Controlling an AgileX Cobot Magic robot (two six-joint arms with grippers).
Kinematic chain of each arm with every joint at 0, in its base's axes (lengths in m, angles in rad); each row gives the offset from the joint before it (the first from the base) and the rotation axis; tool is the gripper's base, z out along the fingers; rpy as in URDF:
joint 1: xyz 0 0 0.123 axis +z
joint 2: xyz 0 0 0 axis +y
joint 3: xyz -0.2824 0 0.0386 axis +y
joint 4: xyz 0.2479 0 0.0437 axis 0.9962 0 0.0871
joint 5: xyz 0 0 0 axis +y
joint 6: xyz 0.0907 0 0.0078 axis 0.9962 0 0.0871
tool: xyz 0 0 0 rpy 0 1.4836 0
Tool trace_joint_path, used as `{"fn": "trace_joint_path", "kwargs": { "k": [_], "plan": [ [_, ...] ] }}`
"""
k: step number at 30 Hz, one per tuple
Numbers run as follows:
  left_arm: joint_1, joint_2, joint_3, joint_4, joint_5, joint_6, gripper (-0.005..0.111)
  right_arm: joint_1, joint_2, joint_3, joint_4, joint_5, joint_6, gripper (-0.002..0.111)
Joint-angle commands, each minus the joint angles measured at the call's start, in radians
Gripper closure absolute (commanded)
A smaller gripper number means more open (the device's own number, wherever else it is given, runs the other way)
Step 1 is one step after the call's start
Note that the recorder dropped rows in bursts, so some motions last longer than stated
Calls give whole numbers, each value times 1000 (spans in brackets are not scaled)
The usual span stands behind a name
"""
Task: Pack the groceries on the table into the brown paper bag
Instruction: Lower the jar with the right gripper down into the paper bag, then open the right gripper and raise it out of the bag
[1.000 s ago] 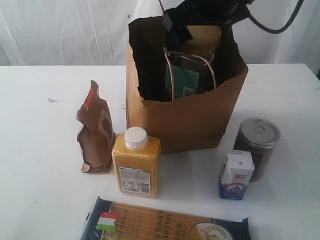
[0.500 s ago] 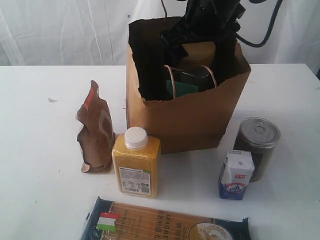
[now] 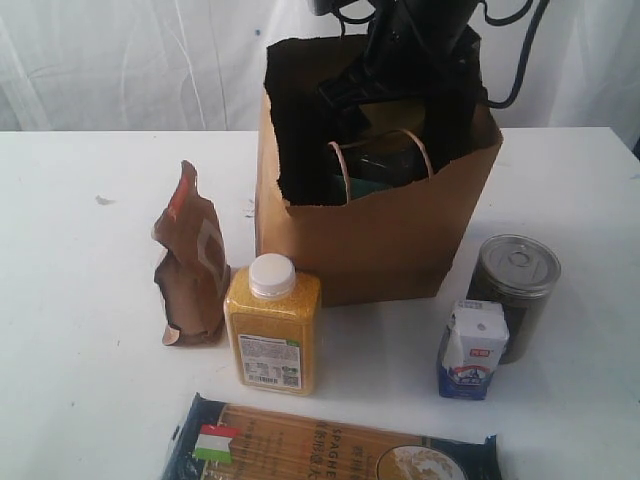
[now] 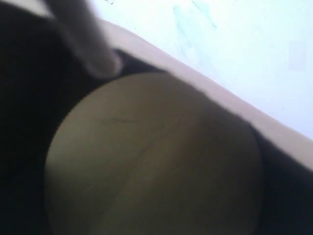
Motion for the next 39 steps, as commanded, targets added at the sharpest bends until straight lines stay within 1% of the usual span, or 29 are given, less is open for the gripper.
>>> {"fn": "trace_joint_path", "kwargs": {
  "k": [1,7,13,15,20,22,24,39],
  "plan": [
    [-6,-4,3,-4,-7,-1,107,1,-6,-10,8,-11,-13,35],
    [-6,-4,3,-4,-7,-1,107,1,-6,-10,9,-20,-21,31],
    [-6,-4,3,-4,-7,-1,107,1,-6,-10,9,-20,-41,20],
    [-6,-4,3,-4,-7,-1,107,1,-6,-10,9,-16,-46,18],
    [-6,-4,3,-4,-7,-1,107,1,-6,-10,9,-13,-47,18],
    [-6,-4,3,-4,-7,-1,107,1,-6,-10,32,1,-75,18],
    [-6,-4,3,-4,-7,-1,107,1,-6,-10,47,13,-63,18],
    [-6,-4,3,-4,-7,-1,107,1,-14,-10,38,23,-57,18]
  ]
}}
